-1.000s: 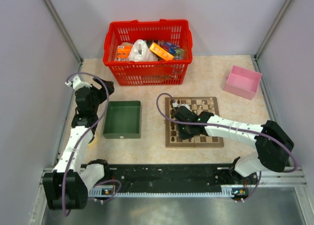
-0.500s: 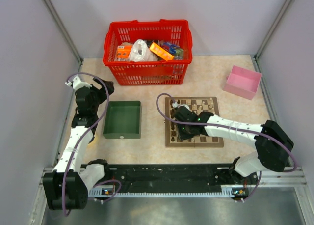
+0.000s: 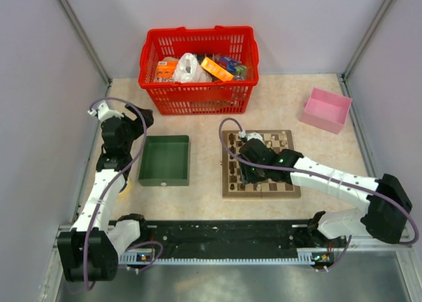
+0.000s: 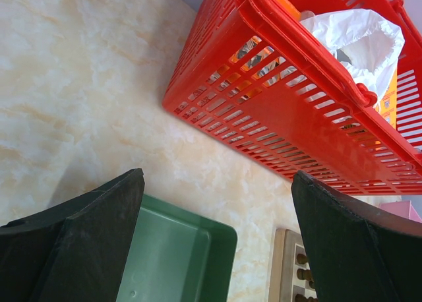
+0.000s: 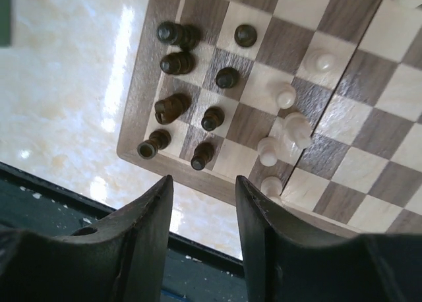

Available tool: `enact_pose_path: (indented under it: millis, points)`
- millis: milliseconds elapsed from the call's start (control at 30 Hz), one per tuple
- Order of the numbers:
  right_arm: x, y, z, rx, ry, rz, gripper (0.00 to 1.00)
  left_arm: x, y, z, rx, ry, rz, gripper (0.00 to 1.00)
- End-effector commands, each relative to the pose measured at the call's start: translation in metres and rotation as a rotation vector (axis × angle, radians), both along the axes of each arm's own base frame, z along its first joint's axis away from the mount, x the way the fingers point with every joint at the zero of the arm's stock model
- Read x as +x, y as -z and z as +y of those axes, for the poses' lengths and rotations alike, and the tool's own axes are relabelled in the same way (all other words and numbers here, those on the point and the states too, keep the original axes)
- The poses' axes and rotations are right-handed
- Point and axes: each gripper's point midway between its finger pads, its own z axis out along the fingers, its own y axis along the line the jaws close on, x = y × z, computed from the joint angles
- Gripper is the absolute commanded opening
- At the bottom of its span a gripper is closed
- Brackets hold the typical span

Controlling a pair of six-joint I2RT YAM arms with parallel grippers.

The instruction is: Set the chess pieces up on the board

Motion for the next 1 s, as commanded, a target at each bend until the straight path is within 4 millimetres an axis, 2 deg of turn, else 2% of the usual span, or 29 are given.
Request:
enact_pose_path:
  millis: [0,100,200,533,967]
  points:
    - [0.027,-0.041,-0.018,0.017,0.083,-0.145,0.43,0.001,-0.013,0.002,0.008,-0.003,-0.053,0.99]
    - [0.036,-0.032,-0.039,0.0,0.145,-0.123,0.43,0.002,-0.015,0.001,0.005,0.003,-0.059,0.99]
    - [0.04,-0.022,-0.049,-0.031,0.159,-0.107,0.42,0.002,-0.014,0.001,0.005,0.004,-0.056,0.99]
    - [0.047,0.001,-0.054,-0.092,0.143,-0.063,0.41,0.001,-0.018,0.002,0.011,-0.001,-0.063,0.99]
    - [0.052,0.014,-0.048,-0.087,0.108,-0.043,0.37,0.001,-0.014,0.003,0.014,-0.005,-0.052,0.99]
